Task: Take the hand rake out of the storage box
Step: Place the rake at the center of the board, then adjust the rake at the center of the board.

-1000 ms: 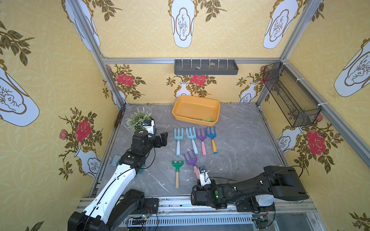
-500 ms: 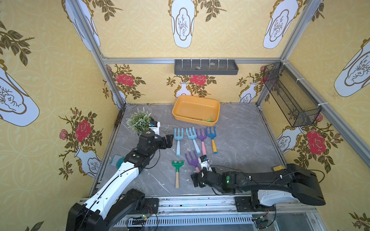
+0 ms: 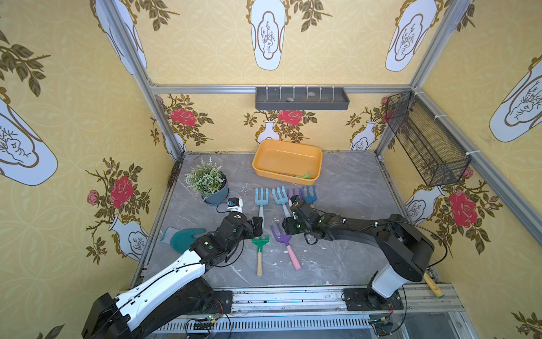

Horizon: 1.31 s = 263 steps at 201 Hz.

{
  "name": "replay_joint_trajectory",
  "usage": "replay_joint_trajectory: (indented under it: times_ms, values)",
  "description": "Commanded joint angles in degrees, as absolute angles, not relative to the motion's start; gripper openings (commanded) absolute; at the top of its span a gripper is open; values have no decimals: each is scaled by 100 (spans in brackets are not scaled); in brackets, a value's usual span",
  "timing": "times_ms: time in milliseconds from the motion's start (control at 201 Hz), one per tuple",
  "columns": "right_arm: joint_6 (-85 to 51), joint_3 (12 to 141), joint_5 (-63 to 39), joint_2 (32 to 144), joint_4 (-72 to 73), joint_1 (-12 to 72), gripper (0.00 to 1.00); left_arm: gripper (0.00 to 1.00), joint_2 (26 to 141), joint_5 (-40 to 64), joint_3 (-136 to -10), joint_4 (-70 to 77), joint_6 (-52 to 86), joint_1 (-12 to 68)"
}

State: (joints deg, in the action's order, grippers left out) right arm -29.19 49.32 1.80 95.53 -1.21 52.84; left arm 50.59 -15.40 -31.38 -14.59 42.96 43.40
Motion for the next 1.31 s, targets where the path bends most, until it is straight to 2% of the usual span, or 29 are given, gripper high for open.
replay_joint_trajectory:
  times_ms: [0, 478, 632, 737, 866, 971, 1066, 1145, 1230, 1304]
  values:
    - [-2744, 5020, -76, 9689, 113, 5289, 65, 99, 4983, -1702, -3059, -1626, 4509, 4342]
    - [-2461, 5193, -914, 9943, 483, 5421, 65, 98, 5354, -1680, -3240, -1575, 4514, 4445]
    - [-2544, 4896, -376, 9361, 96, 5693, 66, 97, 5585, -1581, -3435, -1600, 4386, 4447]
    - [-2764, 4701, 182, 8991, -389, 6289, 66, 97, 5607, -1583, -3445, -1531, 4309, 4447]
    - [-3361, 4499, 699, 9141, -783, 6940, 62, 97, 5605, -1618, -3474, -1437, 4157, 4438]
    - [-3791, 4535, 1491, 9220, -1154, 7458, 62, 97, 5556, -1700, -3559, -1570, 4070, 4438]
    - [-3941, 4538, 1712, 9210, -1187, 7668, 62, 97, 5456, -1733, -3542, -1604, 4004, 4438]
    - [-3997, 4553, 1647, 9266, -1080, 7741, 59, 98, 5376, -1760, -3516, -1600, 3955, 4438]
    - [-4196, 4592, 1763, 9337, -1153, 7826, 48, 98, 5318, -1786, -3507, -1621, 3759, 4435]
    - [-4523, 4655, 1905, 9414, -1371, 7864, 42, 98, 5276, -1826, -3516, -1644, 3688, 4430]
